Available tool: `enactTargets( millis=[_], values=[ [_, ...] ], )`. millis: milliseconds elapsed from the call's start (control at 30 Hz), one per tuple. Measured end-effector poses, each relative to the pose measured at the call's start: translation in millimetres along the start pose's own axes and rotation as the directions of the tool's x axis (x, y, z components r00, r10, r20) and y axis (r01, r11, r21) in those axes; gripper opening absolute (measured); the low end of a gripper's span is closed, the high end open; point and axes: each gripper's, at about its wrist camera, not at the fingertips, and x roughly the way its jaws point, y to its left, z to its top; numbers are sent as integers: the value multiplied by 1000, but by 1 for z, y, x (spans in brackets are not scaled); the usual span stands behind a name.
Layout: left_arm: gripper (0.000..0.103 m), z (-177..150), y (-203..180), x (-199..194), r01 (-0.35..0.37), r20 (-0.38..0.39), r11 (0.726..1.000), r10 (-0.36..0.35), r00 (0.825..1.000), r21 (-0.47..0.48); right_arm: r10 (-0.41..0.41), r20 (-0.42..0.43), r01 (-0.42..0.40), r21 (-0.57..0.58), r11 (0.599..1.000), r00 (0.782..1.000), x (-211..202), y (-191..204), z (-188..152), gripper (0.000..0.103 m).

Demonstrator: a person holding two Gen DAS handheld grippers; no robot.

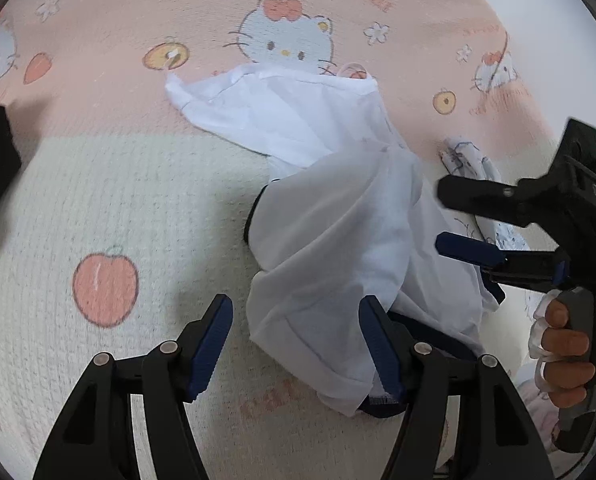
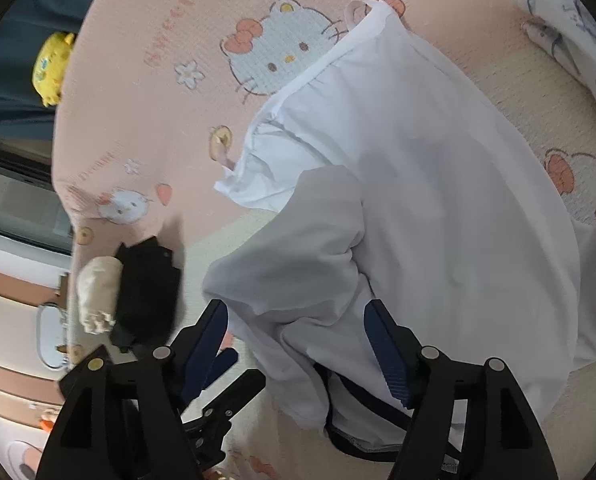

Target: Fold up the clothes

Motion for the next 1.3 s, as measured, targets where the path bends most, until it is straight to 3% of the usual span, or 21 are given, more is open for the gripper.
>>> enactTargets(
  millis=[100,300,500,700,733,767,833,967,1167,1300],
  values=[
    [63,4,-4,1,6,-12,1000,-6,1000,6,-39,-23,39,-8,999,999,6,9,6,70],
    [63,19,-6,3,8,-65,1000,-9,998,-22,-16,-87,18,24,1000,996,17,25,29,70],
    [63,28,-5,14,-1,-91,998,-4,996,-56,-33,-150,44,68,997,988,39,17,42,70],
    [63,20,-3,21,12,-32,998,-14,999,-63,-17,-136,25,57,998,991,41,15,38,70],
    [55,19,-5,20,16,-14,998,-17,1000,-59,-14,-133,21,51,998,991,40,16,37,70],
    [36,19,-7,21,25,-7,999,-25,1000,-46,-11,-129,17,45,999,992,40,17,37,70],
    [21,20,-12,23,48,-7,999,-48,999,-21,-6,-122,10,34,999,993,39,19,35,70],
    [19,21,-22,20,121,1,993,-121,993,5,3,-109,-2,10,1000,994,37,21,33,70],
    [19,17,-30,23,160,-22,987,-160,987,11,-78,-110,75,-30,997,991,45,16,29,70],
    [19,14,-38,24,167,-42,986,-166,985,24,-125,-115,121,-41,992,985,50,10,28,24]
  ],
)
